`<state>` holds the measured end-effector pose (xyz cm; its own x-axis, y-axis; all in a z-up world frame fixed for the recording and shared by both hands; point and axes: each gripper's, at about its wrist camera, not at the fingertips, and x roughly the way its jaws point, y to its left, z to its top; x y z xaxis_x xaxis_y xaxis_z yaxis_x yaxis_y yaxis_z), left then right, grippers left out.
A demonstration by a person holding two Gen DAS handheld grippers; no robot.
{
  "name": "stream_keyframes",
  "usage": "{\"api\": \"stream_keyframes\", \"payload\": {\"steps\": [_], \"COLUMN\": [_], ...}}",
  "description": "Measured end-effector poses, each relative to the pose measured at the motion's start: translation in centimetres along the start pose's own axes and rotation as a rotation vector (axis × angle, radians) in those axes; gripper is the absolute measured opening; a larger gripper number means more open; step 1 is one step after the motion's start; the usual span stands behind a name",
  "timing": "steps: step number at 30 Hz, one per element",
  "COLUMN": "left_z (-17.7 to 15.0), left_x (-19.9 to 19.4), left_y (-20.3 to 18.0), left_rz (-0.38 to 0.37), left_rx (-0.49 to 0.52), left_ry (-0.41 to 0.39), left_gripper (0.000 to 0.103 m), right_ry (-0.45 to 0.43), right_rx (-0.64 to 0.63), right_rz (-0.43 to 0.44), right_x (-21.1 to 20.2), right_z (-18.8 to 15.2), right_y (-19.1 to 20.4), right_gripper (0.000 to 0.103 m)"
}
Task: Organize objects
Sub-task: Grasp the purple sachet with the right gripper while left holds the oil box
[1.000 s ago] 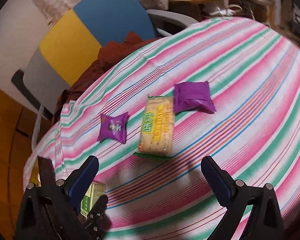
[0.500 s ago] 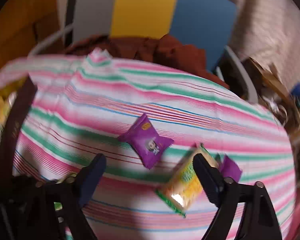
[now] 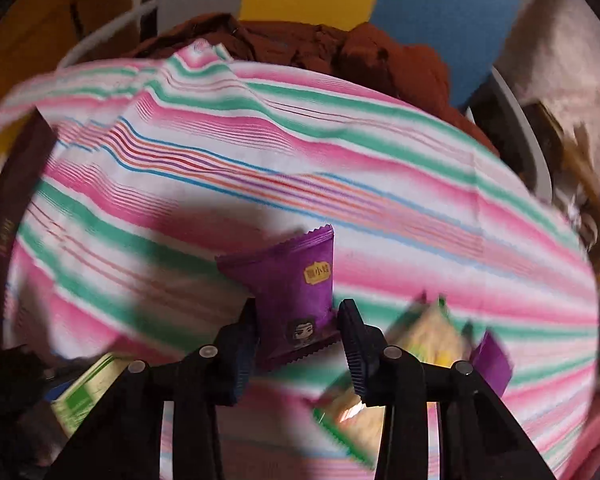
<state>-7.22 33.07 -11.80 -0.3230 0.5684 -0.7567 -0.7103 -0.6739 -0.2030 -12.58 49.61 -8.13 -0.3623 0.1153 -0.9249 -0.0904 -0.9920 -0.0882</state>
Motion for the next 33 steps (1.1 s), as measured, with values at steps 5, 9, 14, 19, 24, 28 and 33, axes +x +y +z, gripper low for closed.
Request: {"api": "stream_keyframes", "payload": {"steps": [5, 9, 14, 19, 24, 28, 33], "left_z": [0.1, 0.0, -0.5, -0.9, -1.3, -1.5, -1.8], "left_x": [0.1, -0.1, -0.9, -1.4, -1.7, -1.8, -2.2], "left_y": [0.0, -0.1, -0.8, -0.9, -1.2, -1.2, -1.2], "left_rz": [0.005, 0.019, 0.066, 0.096, 0.128, 0.143, 0.167], "left_rx": [0.004, 0.013, 0.036, 0.039, 0.048, 0.051, 0.043], "left_ry": [-0.001, -0.003, -0.005, -0.011, -0.014, -0.018, -0.024], "left_gripper": [0.033, 0.032, 0.032, 0.032, 0.032, 0.032, 0.031], "right_ry": [-0.05, -0.054, -0.048, -0.035, -0.031, -0.034, -0.042], "right_rx": [0.147, 0.205, 0.197, 0.172, 0.157, 0.161, 0.158], "right_rz": [0.118, 0.127, 0.102, 0.081, 0.077, 0.082, 0.087], "right_x": [-3.1, -3.9, -3.3, -2.6, -2.3, -2.4, -2.4], "right_z": [-4.3, -7.2, -7.6, -7.4, -7.2, -7.2, -7.0], "right_y": [0.2, 1.1, 2.1, 2.3, 2.6, 2.5, 2.6], "right_gripper": [0.04, 0.04, 0.04, 0.04, 0.041, 0.041, 0.041]}}
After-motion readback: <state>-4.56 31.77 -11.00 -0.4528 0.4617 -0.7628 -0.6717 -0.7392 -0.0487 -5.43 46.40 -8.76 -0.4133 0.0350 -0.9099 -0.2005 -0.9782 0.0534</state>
